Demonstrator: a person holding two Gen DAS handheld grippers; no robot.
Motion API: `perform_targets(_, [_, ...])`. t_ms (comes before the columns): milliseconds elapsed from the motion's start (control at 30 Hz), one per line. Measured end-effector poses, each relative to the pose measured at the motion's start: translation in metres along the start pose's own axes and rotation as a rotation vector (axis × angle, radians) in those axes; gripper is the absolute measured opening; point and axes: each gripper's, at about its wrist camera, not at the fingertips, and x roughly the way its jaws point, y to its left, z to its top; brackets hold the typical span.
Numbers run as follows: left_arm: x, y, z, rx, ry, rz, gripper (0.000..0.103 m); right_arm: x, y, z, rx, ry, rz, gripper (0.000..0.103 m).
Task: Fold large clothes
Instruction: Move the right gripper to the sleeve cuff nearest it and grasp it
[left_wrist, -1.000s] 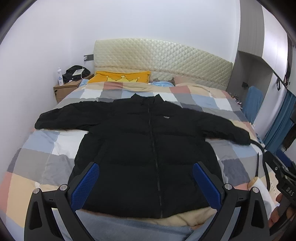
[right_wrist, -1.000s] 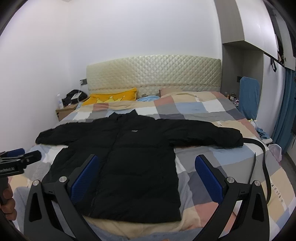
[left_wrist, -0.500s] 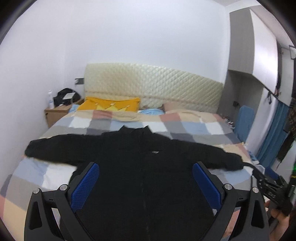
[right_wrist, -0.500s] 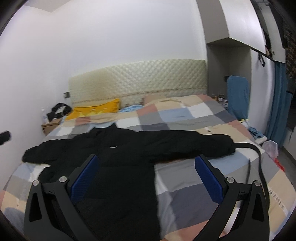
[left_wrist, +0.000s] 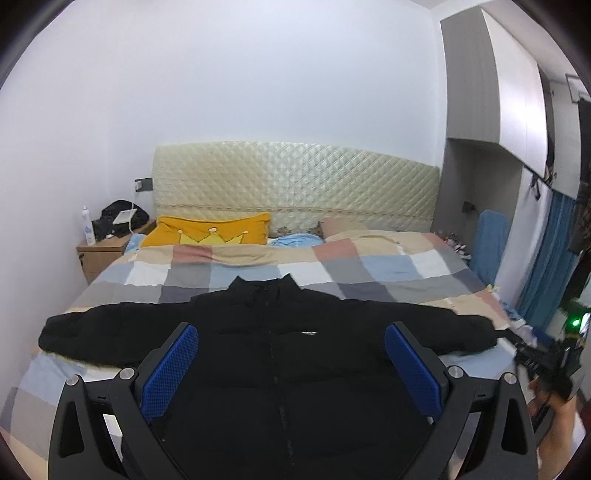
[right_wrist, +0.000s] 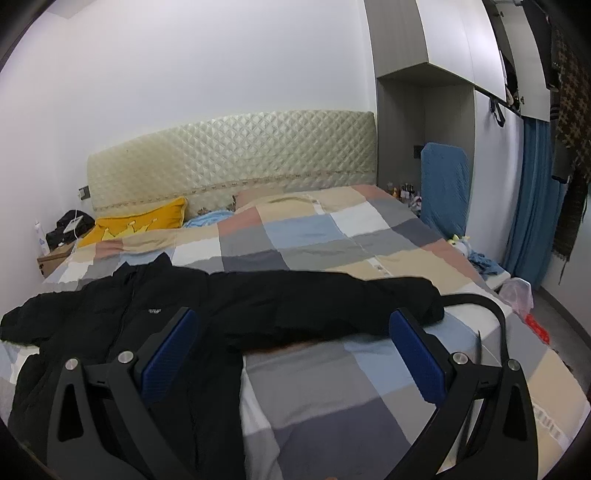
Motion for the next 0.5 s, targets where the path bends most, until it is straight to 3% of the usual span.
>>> perform_targets(267, [0.043, 0.029, -0.028, -0.029, 0.098, 0.052, 0.102, 0.039, -0.005, 0.01, 0.034, -0.006, 0.033, 0.103])
perform_targets(500, [0.069, 0.049, -0.047, -0.017, 0.12, 0.106, 0.102, 0.087, -0.019, 0.011, 0.037, -0.003, 0.037, 0.103])
